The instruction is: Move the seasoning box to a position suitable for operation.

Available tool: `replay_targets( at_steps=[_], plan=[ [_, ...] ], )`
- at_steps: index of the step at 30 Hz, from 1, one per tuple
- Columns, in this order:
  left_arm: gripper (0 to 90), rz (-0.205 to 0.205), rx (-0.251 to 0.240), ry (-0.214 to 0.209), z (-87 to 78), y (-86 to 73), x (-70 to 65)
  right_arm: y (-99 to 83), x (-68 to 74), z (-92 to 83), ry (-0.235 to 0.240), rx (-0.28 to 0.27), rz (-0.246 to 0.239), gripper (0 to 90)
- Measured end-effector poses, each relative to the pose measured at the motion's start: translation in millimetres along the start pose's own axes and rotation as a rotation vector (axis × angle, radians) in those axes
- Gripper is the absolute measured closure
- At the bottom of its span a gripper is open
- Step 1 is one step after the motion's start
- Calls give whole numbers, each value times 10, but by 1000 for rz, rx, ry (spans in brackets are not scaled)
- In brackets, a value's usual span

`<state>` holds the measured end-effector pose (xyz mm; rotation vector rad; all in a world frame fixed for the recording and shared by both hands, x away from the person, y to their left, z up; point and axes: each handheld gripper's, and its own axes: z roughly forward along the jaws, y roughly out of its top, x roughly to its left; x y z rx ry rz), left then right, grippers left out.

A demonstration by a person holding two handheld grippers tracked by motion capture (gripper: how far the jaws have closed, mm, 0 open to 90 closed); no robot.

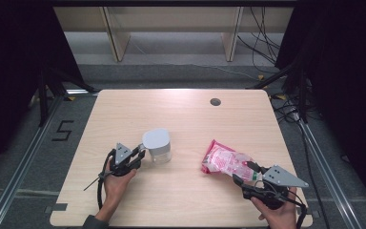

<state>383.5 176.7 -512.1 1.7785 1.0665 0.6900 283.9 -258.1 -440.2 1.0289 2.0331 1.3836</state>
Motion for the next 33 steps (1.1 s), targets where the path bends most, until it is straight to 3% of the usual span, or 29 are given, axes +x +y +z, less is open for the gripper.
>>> replay_targets(
  at_steps=[2, 5, 9, 10, 13, 16, 19, 26, 28, 33],
  plan=[
    [713, 7, 1, -17, 20, 7, -10, 10, 18, 29, 14, 8, -33, 328],
    [713, 18, -3, -45, 44, 16, -39, 10, 61, 69, 27, 20, -34, 331],
    [714, 33, -8, -83, 66, 24, -115, 23, 77, 122, 67, 29, -79, 335],
    [715, 42, -4, -90, 72, 30, -134, 23, 104, 117, 67, 45, -55, 335],
    [716, 56, -3, -107, 85, 43, -178, 24, 129, 152, 73, 38, -77, 335],
    [716, 57, -3, -117, 107, 54, -212, 35, 165, 223, 111, 38, -128, 335],
    [716, 72, -1, -127, 114, 59, -233, 33, 222, 260, 131, 65, -110, 335],
    [717, 82, -5, -141, 131, 62, -248, 37, 272, 352, 140, 75, -138, 334],
    [717, 81, -5, -147, 132, 62, -250, 31, 292, 378, 171, 93, -120, 334],
    [716, 93, -10, -157, 141, 65, -299, 24, 320, 417, 163, 93, -140, 332]
  ],
)
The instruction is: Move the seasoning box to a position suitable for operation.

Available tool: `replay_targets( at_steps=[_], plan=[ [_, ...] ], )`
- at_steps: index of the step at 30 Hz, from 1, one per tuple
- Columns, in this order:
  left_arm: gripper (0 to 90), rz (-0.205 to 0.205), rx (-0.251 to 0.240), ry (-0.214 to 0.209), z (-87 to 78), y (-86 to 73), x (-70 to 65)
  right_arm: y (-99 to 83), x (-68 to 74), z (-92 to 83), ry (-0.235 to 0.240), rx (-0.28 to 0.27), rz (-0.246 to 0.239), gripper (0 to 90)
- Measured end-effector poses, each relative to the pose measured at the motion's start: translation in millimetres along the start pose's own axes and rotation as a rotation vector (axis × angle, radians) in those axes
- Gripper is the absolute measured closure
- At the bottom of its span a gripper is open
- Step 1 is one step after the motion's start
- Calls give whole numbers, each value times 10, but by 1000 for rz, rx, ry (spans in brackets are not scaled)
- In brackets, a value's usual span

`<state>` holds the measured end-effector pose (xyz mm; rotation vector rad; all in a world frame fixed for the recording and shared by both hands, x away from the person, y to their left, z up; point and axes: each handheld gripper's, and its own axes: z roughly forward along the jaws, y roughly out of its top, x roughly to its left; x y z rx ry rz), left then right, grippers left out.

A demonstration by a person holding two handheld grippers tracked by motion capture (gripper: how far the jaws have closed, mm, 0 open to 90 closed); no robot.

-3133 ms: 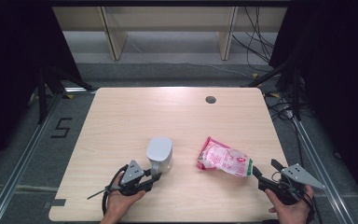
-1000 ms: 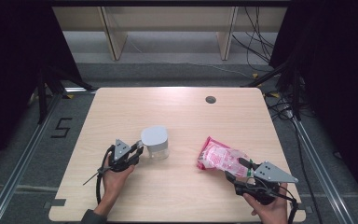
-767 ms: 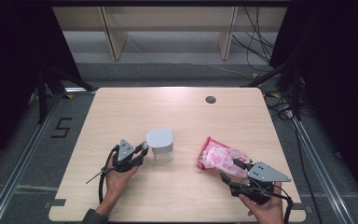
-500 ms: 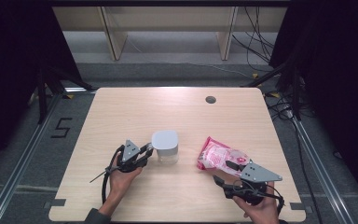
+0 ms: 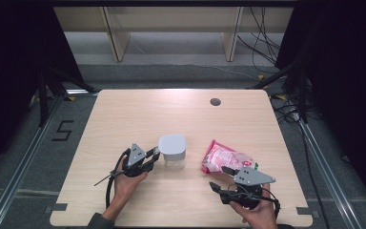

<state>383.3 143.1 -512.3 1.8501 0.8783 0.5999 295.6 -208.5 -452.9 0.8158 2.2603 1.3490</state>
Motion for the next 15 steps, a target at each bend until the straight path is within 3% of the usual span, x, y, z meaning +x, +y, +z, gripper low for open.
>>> replay_targets(
  at_steps=[2, 3, 4, 7, 8, 10, 15],
  plan=[
    [717, -3, 2, -11, 14, 11, -23, 2, 2, 7, -5, 0, -2, 332],
    [716, -3, 0, -16, 23, 14, -34, 0, 24, 5, -2, 8, 20, 332],
    [716, -5, 1, -22, 28, 15, -45, 2, 8, 11, 0, 7, 3, 332],
    [715, 1, 2, -37, 45, 28, -105, 1, 22, 27, 16, 13, 15, 332],
    [715, 7, 10, -40, 46, 37, -123, 1, 16, 36, 12, 2, -5, 332],
    [712, 0, 16, -47, 55, 52, -171, 3, 40, 36, 20, 19, 15, 332],
    [709, 3, 28, -56, 51, 69, -233, 4, 50, 54, 29, 21, 6, 332]
  ],
)
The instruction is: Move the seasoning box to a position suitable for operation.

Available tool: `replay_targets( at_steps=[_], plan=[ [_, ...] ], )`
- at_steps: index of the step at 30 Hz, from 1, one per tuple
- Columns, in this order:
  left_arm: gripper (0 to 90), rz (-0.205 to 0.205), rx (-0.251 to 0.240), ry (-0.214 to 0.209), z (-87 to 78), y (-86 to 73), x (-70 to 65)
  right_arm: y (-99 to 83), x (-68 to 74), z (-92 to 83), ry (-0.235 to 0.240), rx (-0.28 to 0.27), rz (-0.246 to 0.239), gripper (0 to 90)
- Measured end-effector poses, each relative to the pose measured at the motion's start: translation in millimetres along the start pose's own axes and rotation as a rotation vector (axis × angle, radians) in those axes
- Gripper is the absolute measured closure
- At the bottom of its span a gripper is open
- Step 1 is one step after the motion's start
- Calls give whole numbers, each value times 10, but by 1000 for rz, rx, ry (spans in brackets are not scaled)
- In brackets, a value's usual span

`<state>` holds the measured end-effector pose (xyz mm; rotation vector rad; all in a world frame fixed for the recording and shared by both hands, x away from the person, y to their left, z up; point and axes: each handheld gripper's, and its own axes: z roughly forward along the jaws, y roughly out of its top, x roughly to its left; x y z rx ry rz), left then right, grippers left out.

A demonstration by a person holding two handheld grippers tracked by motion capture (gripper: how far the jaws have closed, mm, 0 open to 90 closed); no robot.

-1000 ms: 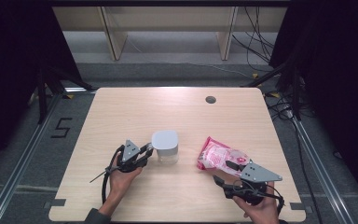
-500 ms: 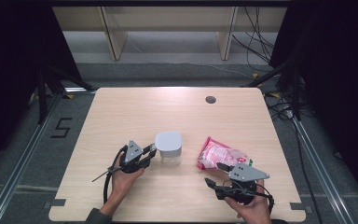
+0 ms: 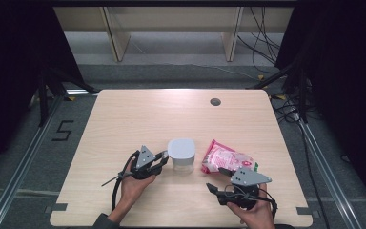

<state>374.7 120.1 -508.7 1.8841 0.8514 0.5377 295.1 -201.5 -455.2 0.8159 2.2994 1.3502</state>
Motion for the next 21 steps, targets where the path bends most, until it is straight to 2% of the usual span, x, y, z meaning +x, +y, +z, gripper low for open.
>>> replay_targets(
  at_steps=[3, 6, 9, 10, 13, 17, 21],
  plan=[
    [705, -10, -3, -7, -11, -8, 0, -2, -14, 8, -12, -12, -22, 330],
    [704, -11, -1, -4, -16, -10, -5, -1, 0, 11, 4, 2, -4, 330],
    [704, -13, -1, -5, -17, -10, -5, -3, 6, 20, -12, -4, -7, 329],
    [705, -7, -3, -11, -10, -9, 1, -1, 16, 26, -4, 7, 7, 327],
    [705, -10, -6, -11, 3, -6, 10, 2, 7, 52, -11, 6, -21, 322],
    [701, -14, -10, -16, 21, -6, 23, 7, 15, 103, -6, 23, -11, 323],
    [617, -27, -9, -21, 7, -1, 25, 6, 23, 146, -17, 41, 14, 321]
  ],
)
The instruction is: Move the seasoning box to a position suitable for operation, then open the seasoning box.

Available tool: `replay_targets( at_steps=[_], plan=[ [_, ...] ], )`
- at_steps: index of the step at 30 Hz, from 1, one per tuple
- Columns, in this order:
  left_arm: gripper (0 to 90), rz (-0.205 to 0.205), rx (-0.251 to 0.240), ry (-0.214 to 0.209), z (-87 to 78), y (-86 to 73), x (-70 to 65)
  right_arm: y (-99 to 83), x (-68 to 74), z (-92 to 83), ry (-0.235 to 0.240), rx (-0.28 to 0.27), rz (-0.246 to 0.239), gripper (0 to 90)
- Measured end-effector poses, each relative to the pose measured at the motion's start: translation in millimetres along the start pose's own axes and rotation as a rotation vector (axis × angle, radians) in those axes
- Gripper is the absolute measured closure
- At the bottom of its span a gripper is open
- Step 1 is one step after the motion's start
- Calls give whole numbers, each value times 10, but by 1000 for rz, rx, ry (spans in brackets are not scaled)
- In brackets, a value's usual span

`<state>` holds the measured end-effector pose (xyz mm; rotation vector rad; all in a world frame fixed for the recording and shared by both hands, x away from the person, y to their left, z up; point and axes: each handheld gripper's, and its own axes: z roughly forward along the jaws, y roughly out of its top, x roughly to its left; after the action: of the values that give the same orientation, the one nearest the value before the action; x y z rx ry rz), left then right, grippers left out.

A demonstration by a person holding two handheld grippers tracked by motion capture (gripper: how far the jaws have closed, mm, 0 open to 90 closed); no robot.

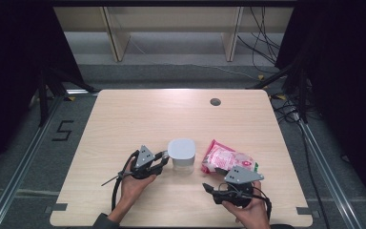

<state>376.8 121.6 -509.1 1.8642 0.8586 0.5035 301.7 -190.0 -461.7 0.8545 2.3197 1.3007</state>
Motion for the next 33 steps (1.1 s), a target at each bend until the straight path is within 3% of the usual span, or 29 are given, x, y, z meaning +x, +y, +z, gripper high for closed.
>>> replay_targets(
  at_steps=[3, 6, 8, 11, 12, 16, 20, 23, 26, 28, 31, 33],
  plan=[
    [541, 1, 18, -24, -94, 23, 15, 15, 1, 69, 19, -2, -9, 303],
    [500, 31, 43, -50, -199, 38, 16, 24, 16, 101, 4, 9, 12, 276],
    [466, 29, 51, -66, -280, 48, 25, 28, 11, 125, 3, 5, -4, 270],
    [430, 31, 49, -86, -361, 79, 26, 25, 20, 138, 5, 21, 21, 243],
    [420, 28, 45, -85, -389, 89, 20, 23, 4, 152, 2, 10, 3, 234],
    [421, 31, 25, -93, -458, 147, 17, 22, -1, 175, -3, 1, 37, 177],
    [463, 23, 3, -102, -489, 219, 24, 30, 6, 191, -15, -5, 42, 152],
    [501, 29, -12, -108, -517, 252, 28, 30, 1, 220, -12, -19, 20, 159],
    [547, 33, -28, -118, -535, 279, 33, 33, 3, 224, -9, 2, 29, 177],
    [599, 29, -42, -118, -551, 309, 31, 36, -16, 236, -1, -11, 13, 200],
    [714, 60, -57, -121, -568, 361, 28, 40, -8, 229, -14, -10, 26, 242],
    [770, 72, -64, -122, -566, 391, 18, 43, -25, 237, 10, -3, 26, 254]
  ],
)
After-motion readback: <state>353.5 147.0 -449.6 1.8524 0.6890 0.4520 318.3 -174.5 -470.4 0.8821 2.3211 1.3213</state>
